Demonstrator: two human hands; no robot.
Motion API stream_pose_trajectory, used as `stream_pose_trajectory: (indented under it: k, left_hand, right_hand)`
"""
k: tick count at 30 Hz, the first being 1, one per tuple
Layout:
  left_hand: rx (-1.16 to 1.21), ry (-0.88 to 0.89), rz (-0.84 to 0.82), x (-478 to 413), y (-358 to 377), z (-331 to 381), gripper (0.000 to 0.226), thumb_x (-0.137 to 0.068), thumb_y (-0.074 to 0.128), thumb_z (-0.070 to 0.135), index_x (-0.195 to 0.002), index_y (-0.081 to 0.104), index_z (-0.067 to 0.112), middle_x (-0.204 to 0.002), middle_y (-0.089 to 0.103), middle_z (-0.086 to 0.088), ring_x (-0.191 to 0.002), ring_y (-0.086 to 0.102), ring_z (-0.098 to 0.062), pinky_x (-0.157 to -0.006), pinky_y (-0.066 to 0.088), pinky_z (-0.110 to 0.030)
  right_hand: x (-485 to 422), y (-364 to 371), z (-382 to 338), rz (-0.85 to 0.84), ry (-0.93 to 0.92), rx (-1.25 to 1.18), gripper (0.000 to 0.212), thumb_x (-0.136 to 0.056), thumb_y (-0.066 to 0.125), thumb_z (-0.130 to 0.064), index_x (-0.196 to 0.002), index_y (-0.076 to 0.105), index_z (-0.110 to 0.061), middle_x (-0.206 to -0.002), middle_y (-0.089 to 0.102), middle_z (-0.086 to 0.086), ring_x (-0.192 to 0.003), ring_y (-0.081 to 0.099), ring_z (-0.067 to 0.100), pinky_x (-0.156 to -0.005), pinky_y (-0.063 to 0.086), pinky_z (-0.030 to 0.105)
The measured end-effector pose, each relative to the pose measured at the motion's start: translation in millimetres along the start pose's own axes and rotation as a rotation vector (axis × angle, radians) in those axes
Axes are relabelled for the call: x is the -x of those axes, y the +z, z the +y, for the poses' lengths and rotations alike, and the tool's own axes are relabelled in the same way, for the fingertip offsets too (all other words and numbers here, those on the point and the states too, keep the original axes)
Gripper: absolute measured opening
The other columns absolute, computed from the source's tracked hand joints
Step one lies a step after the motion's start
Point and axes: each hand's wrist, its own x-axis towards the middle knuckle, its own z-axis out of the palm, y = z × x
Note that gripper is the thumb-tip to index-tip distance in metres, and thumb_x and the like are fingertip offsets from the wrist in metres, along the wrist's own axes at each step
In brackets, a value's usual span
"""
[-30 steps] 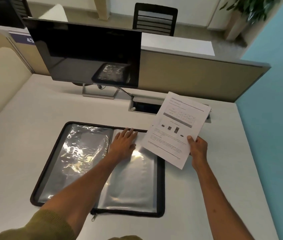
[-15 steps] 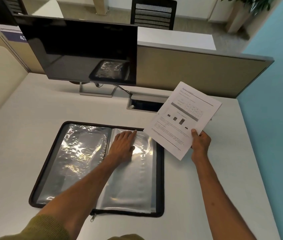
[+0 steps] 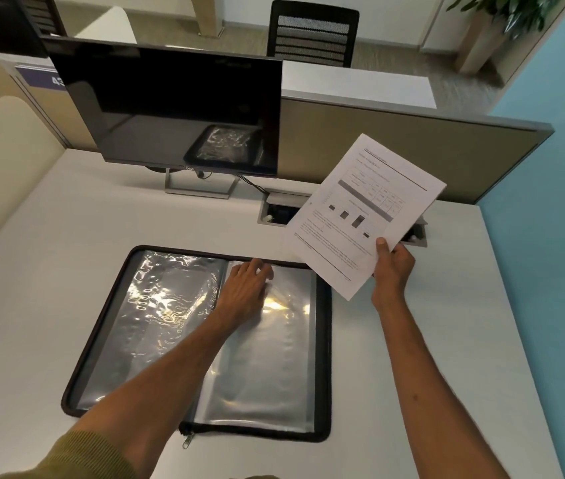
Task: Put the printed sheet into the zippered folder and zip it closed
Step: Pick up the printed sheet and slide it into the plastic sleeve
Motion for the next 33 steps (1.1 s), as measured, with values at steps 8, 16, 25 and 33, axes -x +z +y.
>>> stream_pose_trajectory:
  k: [8, 16, 25, 33]
  left_hand:
    - [-0.125, 0.048, -0.031, -6, 0, -7, 0.044, -0.116, 0.041, 0.036, -0.159, 0.044, 0.033, -0.157, 0.053, 0.006, -0.149, 0.045, -0.022, -0.118, 0.039, -0.039]
    - [-0.064, 0.123, -0.017, -9, 7, -9, 0.047, -0.115, 0.044, 0.027, -0.162, 0.041, 0.026, -0.165, 0.046, -0.001, -0.154, 0.041, -0.025, -0.127, 0.035, -0.040]
    - [0.005, 0.137, 0.032, -16, 9, -9, 0.053, -0.110, 0.057, 0.022, -0.161, 0.043, 0.030, -0.161, 0.050, 0.005, -0.150, 0.044, -0.022, -0.124, 0.038, -0.038]
    - [0.037, 0.108, 0.091, -23, 7, -14, 0.031, -0.110, 0.055, 0.027, -0.140, 0.065, 0.028, -0.149, 0.065, 0.009, -0.144, 0.052, -0.017, -0.121, 0.038, -0.034]
  right_hand:
    - [8, 74, -6, -0.146, -0.065, 0.014, 0.025, -0.109, 0.060, -0.027, -0.119, 0.069, -0.006, -0.105, 0.079, -0.005, -0.086, 0.078, 0.001, -0.067, 0.062, 0.018]
    - [14, 124, -7, -0.256, -0.066, 0.032, 0.030, -0.110, 0.058, -0.033, -0.124, 0.068, -0.009, -0.111, 0.079, 0.001, -0.087, 0.079, 0.002, -0.069, 0.064, 0.021]
    - [22, 144, 5, -0.265, 0.003, 0.069, 0.030, -0.110, 0.058, -0.034, -0.123, 0.068, -0.009, -0.115, 0.079, 0.008, -0.096, 0.080, 0.021, -0.078, 0.069, 0.038]
    - [23, 125, 15, -0.242, 0.004, 0.086, 0.030, -0.109, 0.059, -0.033, -0.126, 0.067, -0.009, -0.113, 0.078, 0.002, -0.085, 0.080, 0.008, -0.065, 0.064, 0.021]
